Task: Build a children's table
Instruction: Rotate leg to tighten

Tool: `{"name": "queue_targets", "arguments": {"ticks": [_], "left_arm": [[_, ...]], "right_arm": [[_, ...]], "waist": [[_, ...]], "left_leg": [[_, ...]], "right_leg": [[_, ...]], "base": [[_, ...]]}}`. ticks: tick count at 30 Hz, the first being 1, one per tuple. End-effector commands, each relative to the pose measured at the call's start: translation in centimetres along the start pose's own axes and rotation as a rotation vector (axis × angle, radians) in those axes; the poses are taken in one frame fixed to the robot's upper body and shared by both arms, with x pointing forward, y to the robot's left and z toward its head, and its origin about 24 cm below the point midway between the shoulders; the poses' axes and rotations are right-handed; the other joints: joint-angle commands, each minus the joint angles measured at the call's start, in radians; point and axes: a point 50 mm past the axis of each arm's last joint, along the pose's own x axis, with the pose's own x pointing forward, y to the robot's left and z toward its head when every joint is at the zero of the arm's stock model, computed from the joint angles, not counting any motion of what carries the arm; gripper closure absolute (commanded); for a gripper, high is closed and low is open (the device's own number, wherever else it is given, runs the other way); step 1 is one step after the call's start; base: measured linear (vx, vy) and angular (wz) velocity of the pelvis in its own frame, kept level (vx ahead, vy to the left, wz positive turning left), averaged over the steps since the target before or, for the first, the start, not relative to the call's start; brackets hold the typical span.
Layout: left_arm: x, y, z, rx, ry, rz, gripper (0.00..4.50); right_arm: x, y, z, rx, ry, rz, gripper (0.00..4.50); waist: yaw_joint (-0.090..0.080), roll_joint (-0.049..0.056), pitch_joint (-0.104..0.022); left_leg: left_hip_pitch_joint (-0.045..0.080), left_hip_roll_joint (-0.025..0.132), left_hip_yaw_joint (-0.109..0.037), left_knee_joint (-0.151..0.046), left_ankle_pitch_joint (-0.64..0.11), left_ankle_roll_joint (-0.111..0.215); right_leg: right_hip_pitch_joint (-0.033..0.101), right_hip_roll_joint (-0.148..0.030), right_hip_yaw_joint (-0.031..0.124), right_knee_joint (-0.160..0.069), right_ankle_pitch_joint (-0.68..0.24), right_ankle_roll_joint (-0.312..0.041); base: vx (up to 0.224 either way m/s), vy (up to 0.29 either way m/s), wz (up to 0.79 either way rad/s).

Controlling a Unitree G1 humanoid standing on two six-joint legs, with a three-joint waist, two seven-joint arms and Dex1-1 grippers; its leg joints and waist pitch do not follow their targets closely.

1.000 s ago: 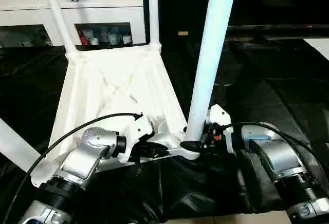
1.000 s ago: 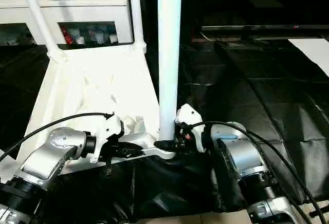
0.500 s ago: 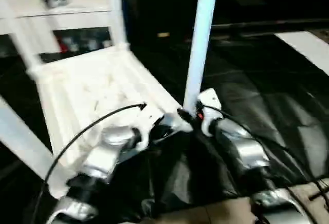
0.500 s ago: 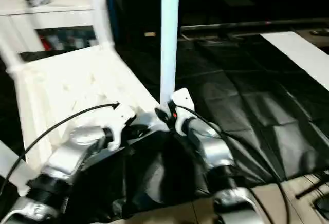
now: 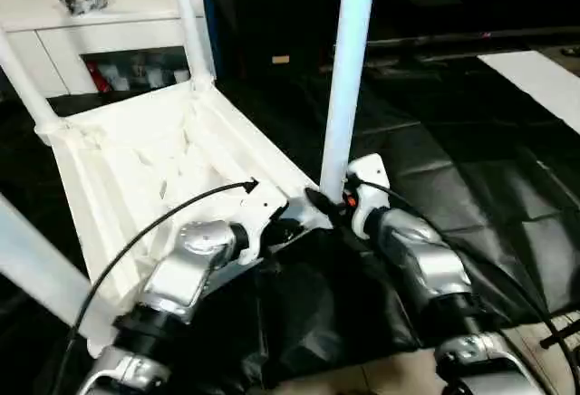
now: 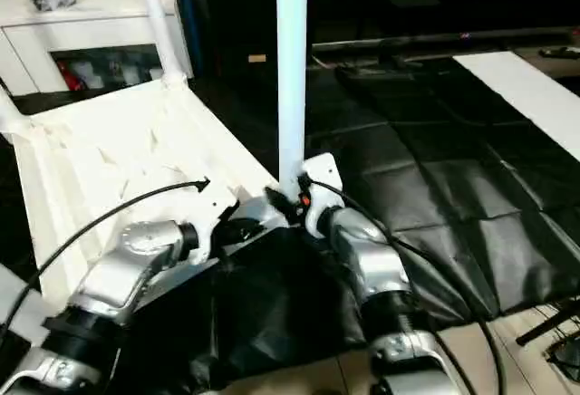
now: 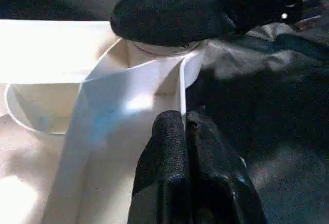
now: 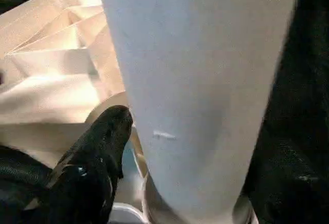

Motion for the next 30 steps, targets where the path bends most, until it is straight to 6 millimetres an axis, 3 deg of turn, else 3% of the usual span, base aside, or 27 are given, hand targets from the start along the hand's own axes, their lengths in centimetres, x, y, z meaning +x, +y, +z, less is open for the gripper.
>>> {"name": "queue_targets", "arguments": {"ticks": [1, 4, 5, 8, 10, 15, 30], "left_arm": [[0.4, -1.2, 2.8, 0.088, -0.123, -0.101, 4.50], [-0.5, -1.2, 2.5, 0.099, -0.119, -0.163, 4.50], [-1.0, -1.2, 2.3, 0.106, -0.109, -0.197, 4.50], [-1.6, -1.2, 1.9, 0.115, -0.090, -0.238, 4.50], [-1.7, -1.1, 1.8, 0.118, -0.084, -0.246, 4.50], [-2.5, -0.9, 1.5, 0.124, -0.057, -0.281, 4.50], [-2.3, -1.0, 1.6, 0.121, -0.064, -0.287, 4.50]], "right_arm": [[1.1, 3.1, -1.8, 0.031, 0.087, 0.198, 1.06], [-0.4, 2.8, -2.1, -0.019, 0.124, 0.305, 1.06], [-1.2, 2.6, -2.2, -0.046, 0.150, 0.368, 1.06], [-2.3, 2.4, -2.2, -0.077, 0.186, 0.447, 1.06], [-2.5, 2.3, -2.2, -0.087, 0.193, 0.465, 1.06], [-3.7, 2.0, -2.1, -0.104, 0.243, 0.554, 1.19], [-3.7, 2.5, -2.6, -0.110, 0.278, 0.579, 2.25]], "waist": [[0.011, 0.000, -0.058], [0.027, 0.004, -0.061], [0.030, 0.005, -0.063], [0.049, 0.005, -0.063], [0.057, 0.005, -0.059], [0.063, 0.004, -0.053], [0.073, 0.001, -0.056]], "left_leg": [[0.013, 0.046, -0.022, -0.085, -0.309, 0.034], [0.019, 0.048, -0.018, -0.080, -0.244, 0.057], [0.017, 0.048, -0.018, -0.079, -0.231, 0.062], [0.023, 0.049, -0.014, -0.076, -0.192, 0.082], [0.023, 0.050, -0.013, -0.078, -0.206, 0.077], [0.032, 0.052, -0.015, -0.088, -0.319, 0.013], [0.027, 0.051, -0.014, -0.084, -0.265, 0.019]], "right_leg": [[0.040, -0.041, 0.026, -0.065, -0.240, -0.220], [0.042, -0.038, 0.026, -0.054, -0.148, -0.252], [0.047, -0.038, 0.025, -0.049, -0.129, -0.255], [0.046, -0.036, 0.026, -0.044, -0.073, -0.268], [0.044, -0.038, 0.027, -0.047, -0.103, -0.269], [0.037, -0.037, 0.029, -0.059, -0.257, -0.232], [0.040, -0.039, 0.030, -0.056, -0.232, -0.227]], "base": [[0.000, 0.000, 0.00], [0.000, 0.000, 0.00], [0.000, 0.000, 0.00], [0.000, 0.000, 0.00], [0.000, 0.000, 0.00], [0.000, 0.000, 0.00], [0.000, 0.000, 0.00]]}}
